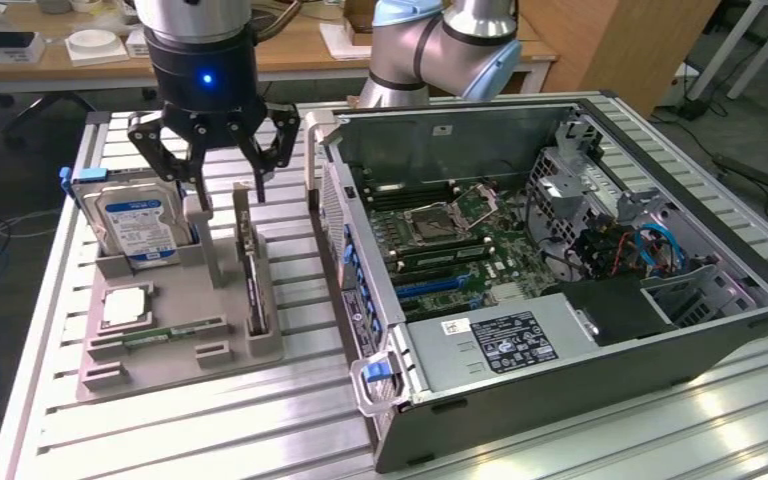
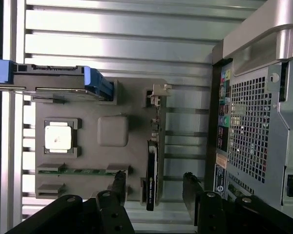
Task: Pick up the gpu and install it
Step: 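Pick up the gpu and move the gpu toward the slot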
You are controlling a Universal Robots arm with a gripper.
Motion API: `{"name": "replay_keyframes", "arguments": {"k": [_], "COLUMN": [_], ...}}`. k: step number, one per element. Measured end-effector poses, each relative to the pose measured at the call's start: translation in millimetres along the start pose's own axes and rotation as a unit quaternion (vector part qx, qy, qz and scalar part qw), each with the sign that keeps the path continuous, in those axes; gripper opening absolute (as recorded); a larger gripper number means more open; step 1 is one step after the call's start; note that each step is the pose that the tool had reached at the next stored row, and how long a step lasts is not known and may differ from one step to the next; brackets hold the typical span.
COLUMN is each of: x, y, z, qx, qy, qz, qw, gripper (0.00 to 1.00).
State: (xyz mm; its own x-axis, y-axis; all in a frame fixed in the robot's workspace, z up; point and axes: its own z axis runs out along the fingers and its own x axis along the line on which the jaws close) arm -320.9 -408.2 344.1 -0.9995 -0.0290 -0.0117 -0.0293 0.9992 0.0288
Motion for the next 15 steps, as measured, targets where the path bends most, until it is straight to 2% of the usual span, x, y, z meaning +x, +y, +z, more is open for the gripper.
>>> {"name": "replay_keyframes", "arguments": {"k": [6, 11, 15], "x": [-1.4, -1.4, -1.2], "y": [-0.4, -1.1, -4.9], "z": [3.6, 11.9, 16.6], "qx": [0.0001, 0.0001, 0.0001], "qy": [-0.0002, -0.0002, -0.0002], "qz": [0.008, 0.008, 0.008], "qw": [1.0000, 1.0000, 1.0000], "gripper": [0.59, 0.59, 0.59]}}
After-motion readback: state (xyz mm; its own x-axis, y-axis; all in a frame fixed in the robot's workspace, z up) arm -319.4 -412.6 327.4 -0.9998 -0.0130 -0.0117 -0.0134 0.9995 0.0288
